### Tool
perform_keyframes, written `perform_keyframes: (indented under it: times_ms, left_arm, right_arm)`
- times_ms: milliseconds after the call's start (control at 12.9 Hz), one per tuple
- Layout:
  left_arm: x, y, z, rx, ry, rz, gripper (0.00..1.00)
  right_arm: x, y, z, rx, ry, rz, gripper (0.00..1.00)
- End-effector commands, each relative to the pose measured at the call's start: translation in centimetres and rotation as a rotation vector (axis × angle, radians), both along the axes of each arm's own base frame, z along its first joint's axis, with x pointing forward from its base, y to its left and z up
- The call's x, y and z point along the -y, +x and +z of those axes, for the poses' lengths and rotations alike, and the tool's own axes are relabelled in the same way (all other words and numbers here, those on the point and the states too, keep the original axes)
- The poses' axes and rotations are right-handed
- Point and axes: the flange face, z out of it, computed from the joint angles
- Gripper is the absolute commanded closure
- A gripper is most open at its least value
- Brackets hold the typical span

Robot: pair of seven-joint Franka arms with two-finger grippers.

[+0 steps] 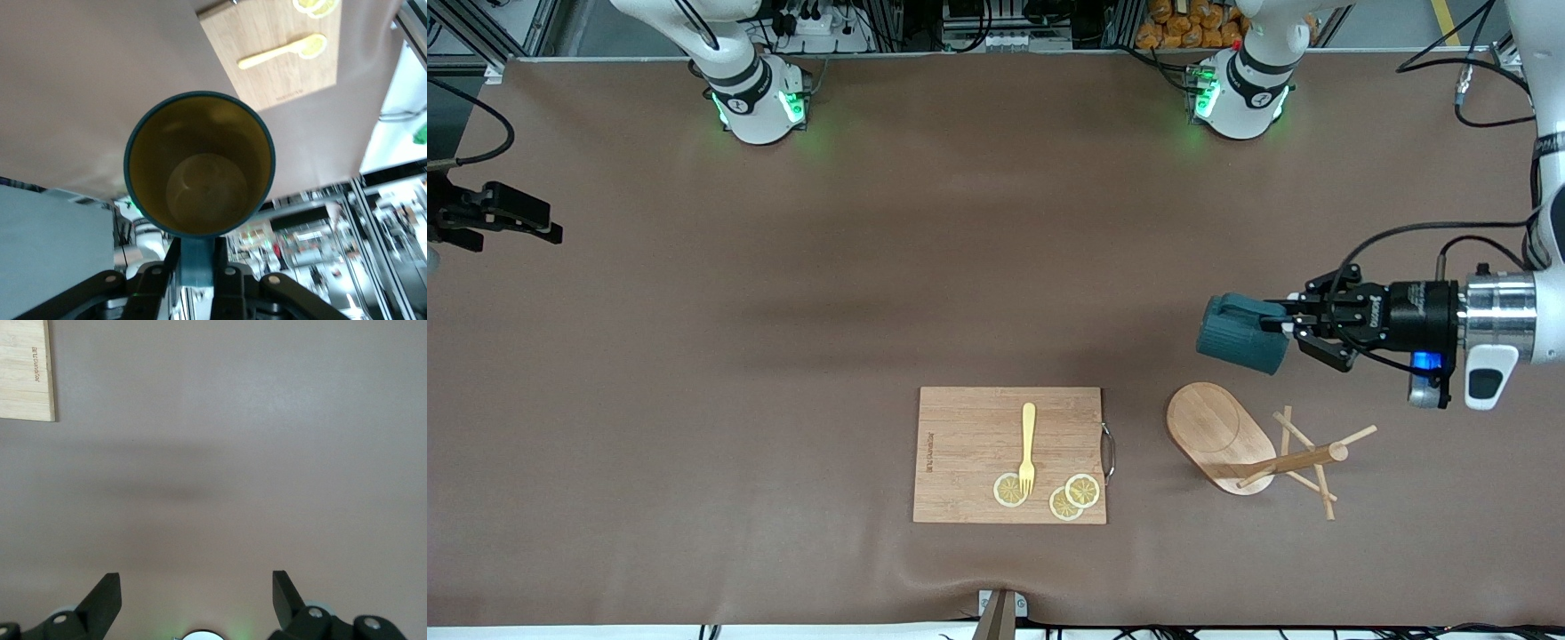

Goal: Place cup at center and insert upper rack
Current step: 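Carry the mug with the left gripper toward the wooden mug tree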

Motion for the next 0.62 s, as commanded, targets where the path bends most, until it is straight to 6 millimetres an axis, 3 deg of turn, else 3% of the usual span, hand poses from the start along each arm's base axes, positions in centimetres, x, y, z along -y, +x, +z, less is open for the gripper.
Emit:
perform_keyframes:
  times_ms: [0,544]
  left_arm:
    - [-0.8,0.7,-0.8,0.008,-0.105,0.002,1.0]
    - [-5.0,2.9,-6.3,0.049,-0.329,0.083,1.0]
  right_arm:
    - [-0.2,-0.3,0.1,-0.008,0.016,-0.016,0.0]
    - [-0.3,-0.1,0.0,-0.003,0.014,-0.014,0.0]
